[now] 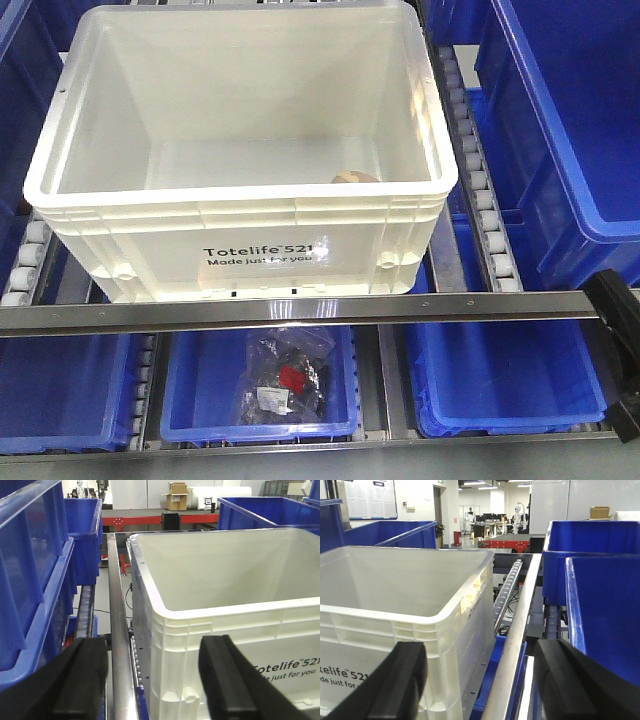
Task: Place moving items into box and shelve
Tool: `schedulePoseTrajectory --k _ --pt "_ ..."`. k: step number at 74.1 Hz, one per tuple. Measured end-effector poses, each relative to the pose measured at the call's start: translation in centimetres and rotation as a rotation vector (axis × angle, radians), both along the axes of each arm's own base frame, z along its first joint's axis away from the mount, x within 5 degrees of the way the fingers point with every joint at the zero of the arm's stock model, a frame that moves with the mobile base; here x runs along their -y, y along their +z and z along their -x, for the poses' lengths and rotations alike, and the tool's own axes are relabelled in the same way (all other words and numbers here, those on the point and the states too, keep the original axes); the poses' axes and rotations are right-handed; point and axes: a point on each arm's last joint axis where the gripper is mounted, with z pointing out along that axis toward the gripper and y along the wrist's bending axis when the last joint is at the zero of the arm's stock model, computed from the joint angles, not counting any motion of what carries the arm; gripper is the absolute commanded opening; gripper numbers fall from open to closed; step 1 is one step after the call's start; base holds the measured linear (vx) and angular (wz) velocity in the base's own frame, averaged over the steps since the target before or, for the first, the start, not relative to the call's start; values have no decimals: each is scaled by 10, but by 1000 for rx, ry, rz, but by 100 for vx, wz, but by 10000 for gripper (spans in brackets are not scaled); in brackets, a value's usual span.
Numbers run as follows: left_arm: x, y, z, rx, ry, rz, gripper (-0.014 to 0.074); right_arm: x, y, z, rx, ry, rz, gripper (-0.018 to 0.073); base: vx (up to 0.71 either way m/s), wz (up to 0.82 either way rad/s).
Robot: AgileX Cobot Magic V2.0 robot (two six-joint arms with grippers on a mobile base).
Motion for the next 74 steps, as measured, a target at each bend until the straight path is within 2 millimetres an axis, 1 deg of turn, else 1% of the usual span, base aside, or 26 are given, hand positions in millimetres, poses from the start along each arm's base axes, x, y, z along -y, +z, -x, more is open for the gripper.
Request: schedulePoseTrajectory --k 2,3,4,7,8,10,11,74 --pt "0 0 0 0 0 0 306 0 0 0 1 0 0 322 0 0" --pt "0 0 0 0 0 0 273 0 0 0 2 0 1 273 0 0" --pt "0 0 0 0 0 0 221 0 0 0 2 0 0 239 0 0" --pt "0 0 0 0 0 0 113 0 0 0 3 0 1 114 0 0" --pt "0 0 0 0 0 0 62 0 0 0 3 0 1 78 0 0" --pt "0 0 0 0 0 0 -5 0 0 0 4 -1 2 10 0 0" --pt "0 0 0 0 0 0 -10 0 0 0 4 -1 2 -20 0 0" --pt "0 -1 -1 10 -2 0 -8 0 0 0 0 0 -4 -9 0 0"
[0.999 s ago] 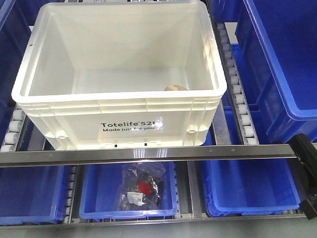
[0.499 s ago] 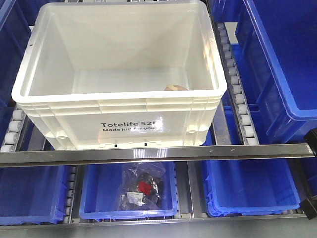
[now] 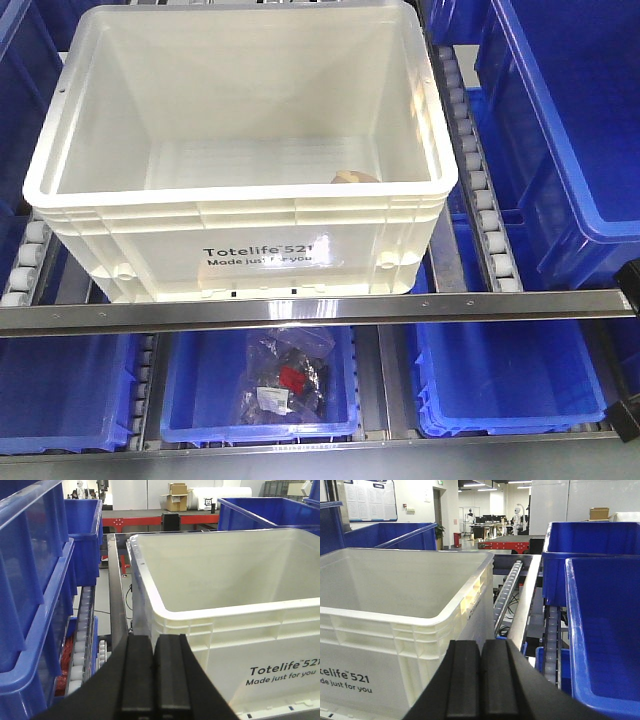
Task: Place moving items into box and shelve
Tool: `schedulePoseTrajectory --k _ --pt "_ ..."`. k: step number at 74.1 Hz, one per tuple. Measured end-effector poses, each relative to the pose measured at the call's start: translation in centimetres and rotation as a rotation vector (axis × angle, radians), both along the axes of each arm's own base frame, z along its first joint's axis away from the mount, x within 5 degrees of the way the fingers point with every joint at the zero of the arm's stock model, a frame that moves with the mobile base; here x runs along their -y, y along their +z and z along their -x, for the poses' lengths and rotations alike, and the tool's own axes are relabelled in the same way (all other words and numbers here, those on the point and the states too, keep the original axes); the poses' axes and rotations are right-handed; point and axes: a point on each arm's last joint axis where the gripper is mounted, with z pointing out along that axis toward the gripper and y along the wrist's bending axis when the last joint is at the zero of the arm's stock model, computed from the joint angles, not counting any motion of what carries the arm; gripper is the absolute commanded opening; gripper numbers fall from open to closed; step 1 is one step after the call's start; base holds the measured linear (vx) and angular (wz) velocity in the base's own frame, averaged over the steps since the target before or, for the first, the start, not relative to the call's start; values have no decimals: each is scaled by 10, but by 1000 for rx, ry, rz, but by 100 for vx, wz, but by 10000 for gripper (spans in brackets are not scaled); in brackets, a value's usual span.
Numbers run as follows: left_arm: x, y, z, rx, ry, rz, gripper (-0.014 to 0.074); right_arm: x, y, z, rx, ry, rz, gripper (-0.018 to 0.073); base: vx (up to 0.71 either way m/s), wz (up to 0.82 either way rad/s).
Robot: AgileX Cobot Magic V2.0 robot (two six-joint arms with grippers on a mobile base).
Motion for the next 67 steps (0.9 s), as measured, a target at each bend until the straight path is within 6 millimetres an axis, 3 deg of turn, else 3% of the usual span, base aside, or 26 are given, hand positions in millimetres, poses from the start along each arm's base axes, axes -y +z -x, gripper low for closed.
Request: schedulePoseTrajectory --k 47,53,67 --pt "2 -3 1 28 -22 -20 -8 0 0 0 0 0 0 -9 0 0" --pt "2 -17 -1 19 -24 -22 -8 0 0 0 0 0 0 -9 0 0" --pt "5 -75 -14 -76 -35 -36 -8 0 0 0 -1 0 0 -9 0 0"
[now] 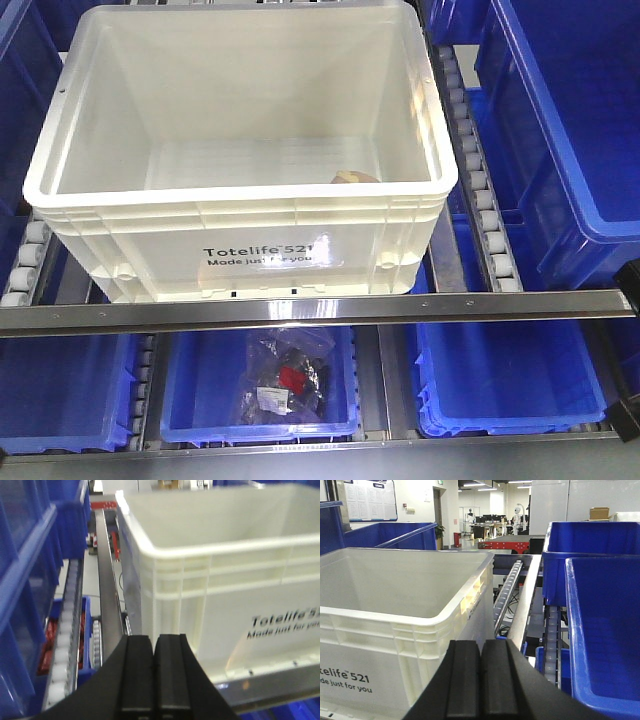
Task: Place moving items into box and shelve
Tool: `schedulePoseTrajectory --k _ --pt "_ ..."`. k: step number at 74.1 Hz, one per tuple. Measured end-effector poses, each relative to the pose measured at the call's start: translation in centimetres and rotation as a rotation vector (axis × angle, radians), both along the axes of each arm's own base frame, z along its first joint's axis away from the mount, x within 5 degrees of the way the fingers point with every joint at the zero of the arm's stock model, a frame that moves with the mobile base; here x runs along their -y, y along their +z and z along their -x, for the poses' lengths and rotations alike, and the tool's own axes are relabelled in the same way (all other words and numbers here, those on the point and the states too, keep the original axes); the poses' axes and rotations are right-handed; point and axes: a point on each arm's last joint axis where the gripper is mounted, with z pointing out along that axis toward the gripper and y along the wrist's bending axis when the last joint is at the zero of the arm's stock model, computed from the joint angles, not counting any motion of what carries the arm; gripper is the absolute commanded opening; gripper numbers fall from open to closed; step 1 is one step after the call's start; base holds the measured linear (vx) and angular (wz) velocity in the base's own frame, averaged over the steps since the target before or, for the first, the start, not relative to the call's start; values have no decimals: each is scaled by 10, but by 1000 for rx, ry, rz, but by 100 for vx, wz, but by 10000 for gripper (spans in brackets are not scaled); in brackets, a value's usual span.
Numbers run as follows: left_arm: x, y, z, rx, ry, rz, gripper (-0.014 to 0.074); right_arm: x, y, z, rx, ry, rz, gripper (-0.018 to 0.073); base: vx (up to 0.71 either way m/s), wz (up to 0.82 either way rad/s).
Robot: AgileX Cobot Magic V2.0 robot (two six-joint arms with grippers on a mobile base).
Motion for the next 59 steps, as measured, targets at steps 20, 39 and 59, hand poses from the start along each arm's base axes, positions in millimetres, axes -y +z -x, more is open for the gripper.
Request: schedulePoseTrajectory --k 20,39,59 --pt "0 -8 0 -35 1 -9 -8 0 0 0 0 0 0 -9 0 0" --pt "0 -9 0 -40 1 -11 -8 0 0 0 0 0 0 -9 0 0" --pt "0 -9 0 -40 1 -11 -7 0 0 0 0 0 0 -9 0 0"
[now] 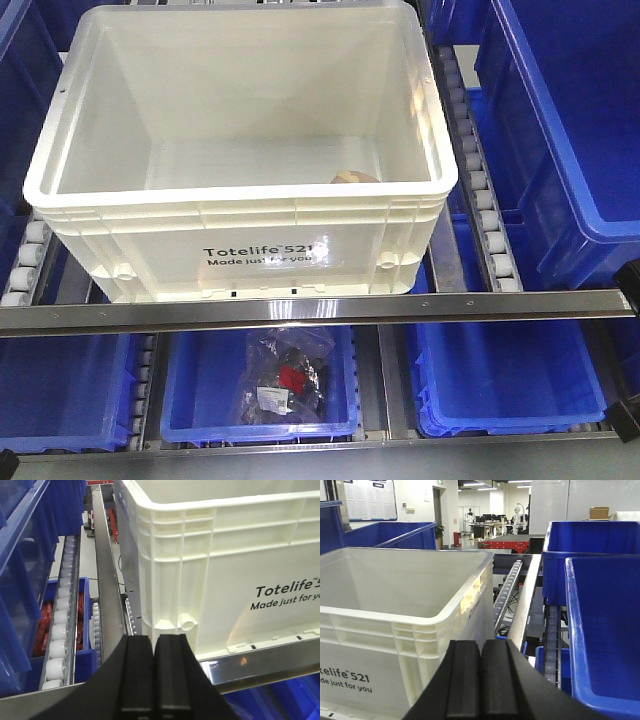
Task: Place moving items into box and shelve
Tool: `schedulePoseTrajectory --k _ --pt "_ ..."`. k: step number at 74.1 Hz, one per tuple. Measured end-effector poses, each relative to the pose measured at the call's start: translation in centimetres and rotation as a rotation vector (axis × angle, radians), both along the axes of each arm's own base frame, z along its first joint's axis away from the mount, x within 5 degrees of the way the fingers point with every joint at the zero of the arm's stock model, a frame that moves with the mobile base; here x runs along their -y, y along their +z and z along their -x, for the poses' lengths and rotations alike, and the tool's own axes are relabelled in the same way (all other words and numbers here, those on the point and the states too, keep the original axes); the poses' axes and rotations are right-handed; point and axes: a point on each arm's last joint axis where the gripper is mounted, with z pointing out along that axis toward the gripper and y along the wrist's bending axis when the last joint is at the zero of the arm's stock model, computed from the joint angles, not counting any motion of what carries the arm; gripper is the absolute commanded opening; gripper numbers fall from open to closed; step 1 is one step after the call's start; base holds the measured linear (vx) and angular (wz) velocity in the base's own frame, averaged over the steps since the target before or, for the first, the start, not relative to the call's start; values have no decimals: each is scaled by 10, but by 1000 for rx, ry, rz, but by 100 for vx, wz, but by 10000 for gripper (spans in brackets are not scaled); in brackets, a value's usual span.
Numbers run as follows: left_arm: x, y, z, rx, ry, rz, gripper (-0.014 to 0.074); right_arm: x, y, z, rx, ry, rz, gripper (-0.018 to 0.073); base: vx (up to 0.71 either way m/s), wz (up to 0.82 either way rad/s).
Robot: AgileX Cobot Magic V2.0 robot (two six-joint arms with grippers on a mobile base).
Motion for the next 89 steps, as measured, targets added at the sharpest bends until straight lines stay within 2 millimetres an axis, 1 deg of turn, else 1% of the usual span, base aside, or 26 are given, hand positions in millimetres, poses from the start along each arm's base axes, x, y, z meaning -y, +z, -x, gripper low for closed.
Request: schedulePoseTrajectory --k 17,21,26,30,36,45,52,58,64,79,89 --pt "0 0 0 0 0 0 -6 0 -2 0 2 -1 17 -10 0 0" --pt "0 0 0 0 0 0 -6 0 -9 -1 -3 -2 46 -10 0 0" --pt "0 0 0 0 0 0 -6 0 -28 -1 -30 -1 85 -10 0 0" --pt "0 0 0 0 0 0 -6 0 -48 -1 -81 2 93 -10 0 0" --pt "0 0 0 0 0 0 -6 0 -58 0 -133 4 80 -10 0 0" --pt "0 0 0 -1 0 0 -6 2 -58 6 -117 4 52 -10 0 0" --pt "0 0 0 -1 0 0 -6 4 -53 14 -32 4 22 -10 0 0" --pt "0 0 0 0 0 0 -6 5 -51 16 -2 4 12 -10 0 0" --pt "0 0 0 -3 0 0 -6 5 -54 16 -27 4 19 -10 0 0" --pt "0 -1 0 -7 1 -1 -6 6 -67 17 -165 6 65 -10 0 0" --pt "0 -1 0 -7 1 -1 -6 6 -69 18 -186 7 72 -10 0 0"
